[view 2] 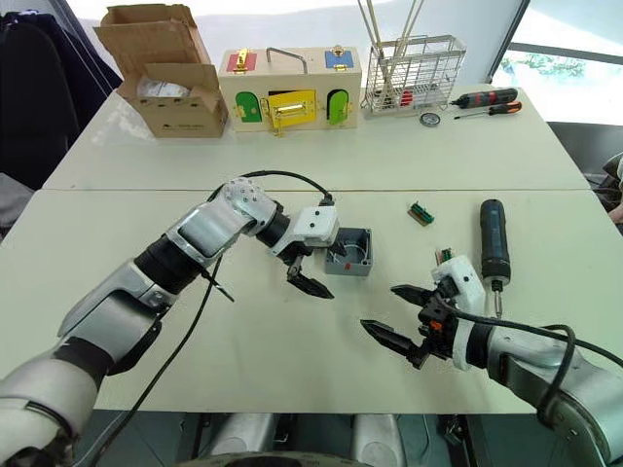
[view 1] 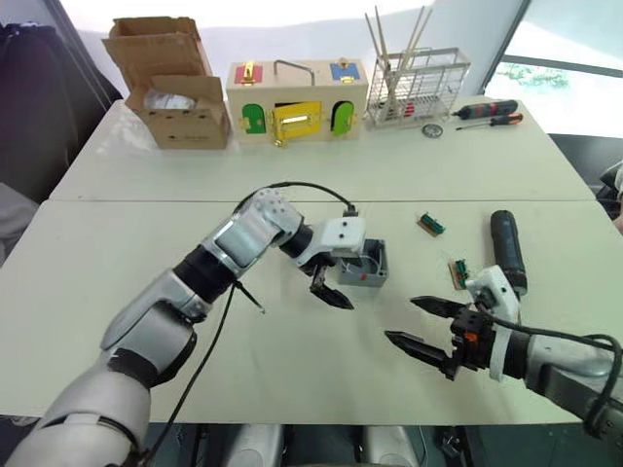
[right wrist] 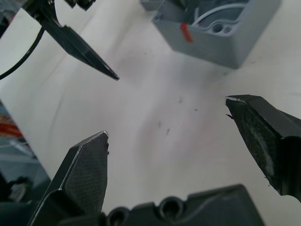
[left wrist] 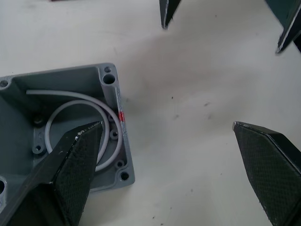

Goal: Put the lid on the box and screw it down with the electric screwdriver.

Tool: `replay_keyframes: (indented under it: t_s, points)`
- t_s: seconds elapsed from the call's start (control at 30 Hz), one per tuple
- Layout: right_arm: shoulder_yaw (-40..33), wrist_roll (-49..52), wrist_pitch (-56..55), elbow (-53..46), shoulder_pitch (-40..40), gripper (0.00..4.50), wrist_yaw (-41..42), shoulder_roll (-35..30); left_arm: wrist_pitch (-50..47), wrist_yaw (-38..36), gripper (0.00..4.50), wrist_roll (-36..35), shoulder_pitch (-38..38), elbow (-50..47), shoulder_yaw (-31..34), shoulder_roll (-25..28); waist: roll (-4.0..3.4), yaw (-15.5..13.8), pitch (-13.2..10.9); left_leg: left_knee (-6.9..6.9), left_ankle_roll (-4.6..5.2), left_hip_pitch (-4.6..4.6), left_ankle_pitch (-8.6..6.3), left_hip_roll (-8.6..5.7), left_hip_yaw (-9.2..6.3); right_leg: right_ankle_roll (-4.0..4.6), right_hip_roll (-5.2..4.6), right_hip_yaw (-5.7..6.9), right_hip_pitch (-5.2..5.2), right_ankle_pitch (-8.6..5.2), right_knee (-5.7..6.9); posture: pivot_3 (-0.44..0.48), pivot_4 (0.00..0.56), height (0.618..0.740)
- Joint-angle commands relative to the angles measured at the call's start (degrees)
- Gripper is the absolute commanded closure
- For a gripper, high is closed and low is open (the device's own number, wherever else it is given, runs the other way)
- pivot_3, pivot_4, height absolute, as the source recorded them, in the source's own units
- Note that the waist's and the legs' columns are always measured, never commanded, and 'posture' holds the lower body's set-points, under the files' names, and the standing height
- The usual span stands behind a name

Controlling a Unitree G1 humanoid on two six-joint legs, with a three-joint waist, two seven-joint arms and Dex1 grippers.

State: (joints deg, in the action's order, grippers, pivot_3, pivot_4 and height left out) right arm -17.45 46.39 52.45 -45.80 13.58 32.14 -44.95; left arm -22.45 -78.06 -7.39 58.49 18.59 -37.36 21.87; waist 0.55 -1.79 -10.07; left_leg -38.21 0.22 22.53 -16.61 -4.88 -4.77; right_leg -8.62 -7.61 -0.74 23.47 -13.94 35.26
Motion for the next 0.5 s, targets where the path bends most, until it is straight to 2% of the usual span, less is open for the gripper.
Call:
replay_keyframes:
  t_s: [0.03,0.17,0.43,0.5]
  points:
    - [-4.1,0.7,-1.6,-4.8,2.5,0.01,-1.3,0.5,3.2,-1.5,0.00,2.8,1.8,2.7,0.0,-1.7,0.00,-0.1,0.0,0.00,0.00,0.00,0.00,0.00,0.00,0.00,0.00,0.00,0.00,0.00,0.00,0.000,0.150,0.734]
    - [-7.5,-1.0,-2.6,-6.7,3.9,0.01,-3.5,0.4,6.3,-1.9,0.00,5.5,3.0,8.8,0.1,-4.8,0.00,-0.4,0.0,-0.03,0.01,-0.01,0.01,-0.01,0.00,-0.01,0.00,0.01,-0.02,0.00,0.02,0.000,0.150,0.734]
    - [-7.6,-1.0,-2.8,-8.2,4.7,0.01,-5.7,0.4,11.3,-2.3,0.00,9.6,5.5,18.0,1.1,-9.5,0.01,-0.3,0.0,-0.04,0.01,-0.02,0.01,-0.02,-0.01,-0.04,0.01,0.01,-0.01,0.00,0.07,0.000,0.150,0.734]
    - [-8.0,-0.8,-2.6,-8.6,4.8,0.00,-6.1,0.4,12.3,-2.4,0.49,10.3,6.1,19.8,1.4,-10.3,0.01,-0.4,0.0,-0.04,0.01,-0.02,0.01,-0.01,-0.01,-0.04,0.01,0.01,-0.02,0.00,0.09,0.000,0.150,0.734]
